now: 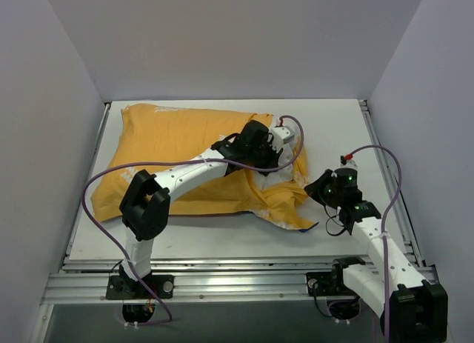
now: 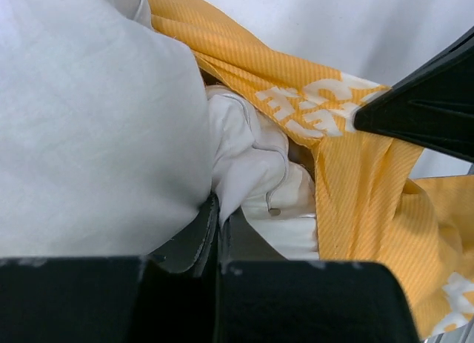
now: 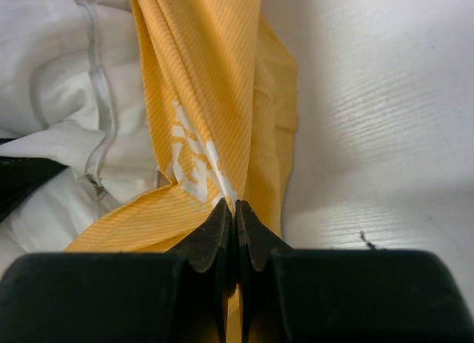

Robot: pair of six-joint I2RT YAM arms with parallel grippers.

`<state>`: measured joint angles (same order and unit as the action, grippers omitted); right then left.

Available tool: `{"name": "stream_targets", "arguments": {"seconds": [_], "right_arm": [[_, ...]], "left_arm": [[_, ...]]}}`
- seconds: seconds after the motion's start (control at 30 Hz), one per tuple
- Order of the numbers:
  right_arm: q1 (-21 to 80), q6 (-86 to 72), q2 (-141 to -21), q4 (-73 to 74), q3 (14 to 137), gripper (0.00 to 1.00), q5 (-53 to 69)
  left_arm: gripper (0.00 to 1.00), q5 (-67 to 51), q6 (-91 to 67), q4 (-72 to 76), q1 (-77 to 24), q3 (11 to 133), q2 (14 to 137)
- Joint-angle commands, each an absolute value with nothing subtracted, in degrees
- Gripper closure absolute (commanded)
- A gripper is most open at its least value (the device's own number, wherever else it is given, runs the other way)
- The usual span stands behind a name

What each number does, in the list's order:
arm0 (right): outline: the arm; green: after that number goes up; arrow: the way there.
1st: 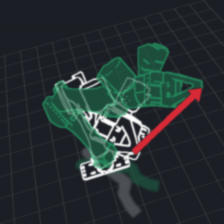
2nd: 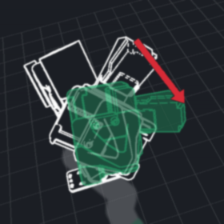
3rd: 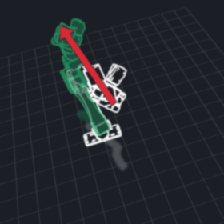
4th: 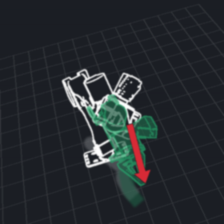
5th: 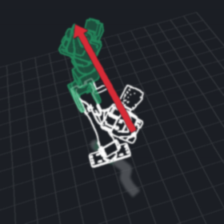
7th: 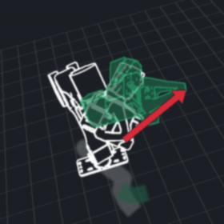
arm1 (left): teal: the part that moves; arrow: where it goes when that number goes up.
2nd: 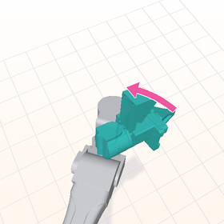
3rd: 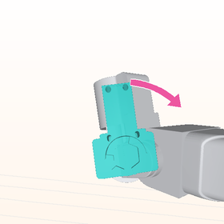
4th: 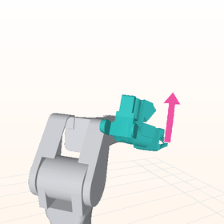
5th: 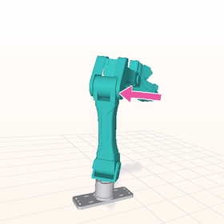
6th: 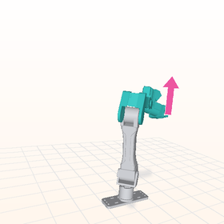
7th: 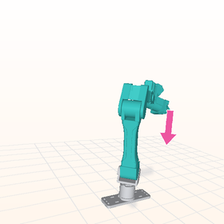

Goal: Remove the pillowcase from the pillow

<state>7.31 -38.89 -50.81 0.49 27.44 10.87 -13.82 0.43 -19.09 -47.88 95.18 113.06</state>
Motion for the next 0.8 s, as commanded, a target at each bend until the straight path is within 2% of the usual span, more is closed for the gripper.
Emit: {"name": "stream_targets", "arguments": {"seconds": [0.0, 0.2, 0.47, 0.77], "right_arm": [[5.9, -39.5, -53.6, 14.2, 28.2, 1.00, 3.7], [6.0, -40.9, -56.4, 15.2, 28.1, 1.00, 2.5], [5.8, -40.5, -55.9, 14.3, 27.3, 1.00, 3.3], [6.2, -38.4, -58.5, 12.3, 26.8, 1.00, 7.3]], "left_arm": [[0.98, -2.0, -2.6, -15.6, -41.7, 97.9, 110.3], [0.98, 14.6, -19.9, -8.0, -38.3, 97.8, 106.1], [0.98, 39.2, -32.9, 8.6, -38.8, 97.7, 103.3], [0.98, 51.1, -38.1, 24.0, -42.7, 91.6, 99.8]]}}
